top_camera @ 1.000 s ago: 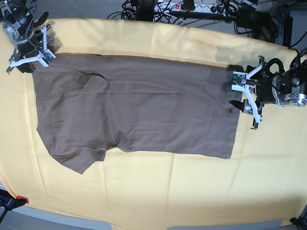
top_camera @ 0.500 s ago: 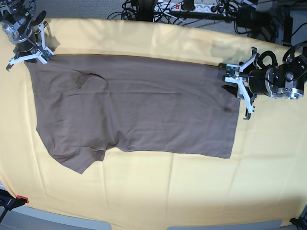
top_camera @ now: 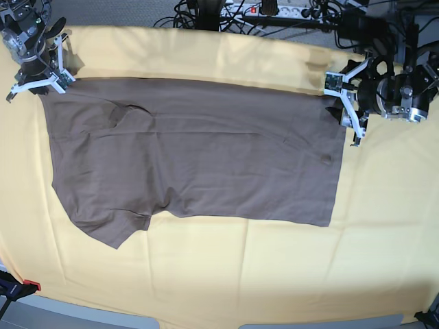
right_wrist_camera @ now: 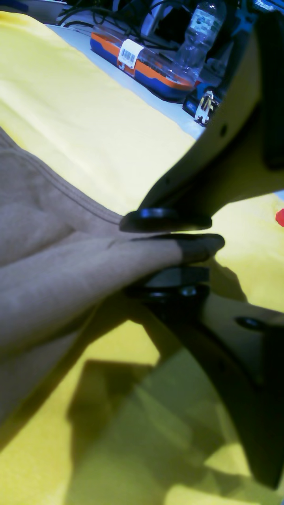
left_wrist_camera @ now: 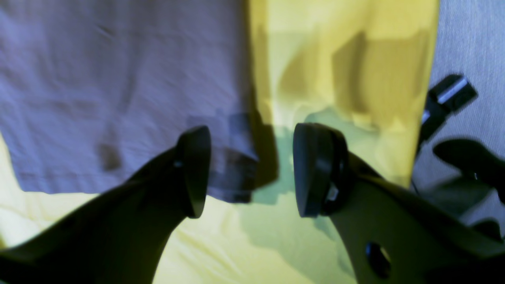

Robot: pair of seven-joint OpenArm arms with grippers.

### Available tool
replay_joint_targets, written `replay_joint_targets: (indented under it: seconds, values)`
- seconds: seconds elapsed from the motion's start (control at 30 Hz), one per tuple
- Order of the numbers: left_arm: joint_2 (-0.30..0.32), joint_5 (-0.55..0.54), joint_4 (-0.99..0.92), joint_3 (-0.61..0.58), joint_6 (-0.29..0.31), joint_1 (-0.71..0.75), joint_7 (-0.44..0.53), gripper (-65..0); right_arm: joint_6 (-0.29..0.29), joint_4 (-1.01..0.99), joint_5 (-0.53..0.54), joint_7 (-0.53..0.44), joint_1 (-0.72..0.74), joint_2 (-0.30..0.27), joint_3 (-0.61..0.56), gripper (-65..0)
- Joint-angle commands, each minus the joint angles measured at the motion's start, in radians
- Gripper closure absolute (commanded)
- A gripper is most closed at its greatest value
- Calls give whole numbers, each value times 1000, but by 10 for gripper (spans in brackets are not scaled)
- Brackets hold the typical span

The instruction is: Fold the T-shirt properly

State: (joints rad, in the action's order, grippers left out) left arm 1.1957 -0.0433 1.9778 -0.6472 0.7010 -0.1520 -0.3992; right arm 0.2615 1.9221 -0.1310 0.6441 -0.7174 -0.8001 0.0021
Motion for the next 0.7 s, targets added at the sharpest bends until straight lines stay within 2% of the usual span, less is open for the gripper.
replay_joint_targets:
  seconds: [0.0,0.13,0.33,0.53,0.6,0.67]
  values:
    - [21,9,-5,11,-3,-11,12,-345,-2,7,2,7,0,-15,5,-170]
    - [20,11,-68,11,-3,-11,45,-345,-4,7,3,6,0,-15,5,-170]
    - [-8,146,-156,6,-3,-11,222,-345,-4,7,3,6,1,-15,5,-170]
    - [-64,167,-173,6,-3,-12,223,-339,-4,7,3,6,0,-15,5,-170]
    - [-66,167,-173,6,-3,-15,223,-302,-4,7,3,6,0,-15,5,-170]
    - [-66,167,-171,6,-3,-28,211,-226,-4,7,3,6,0,-15,5,-170]
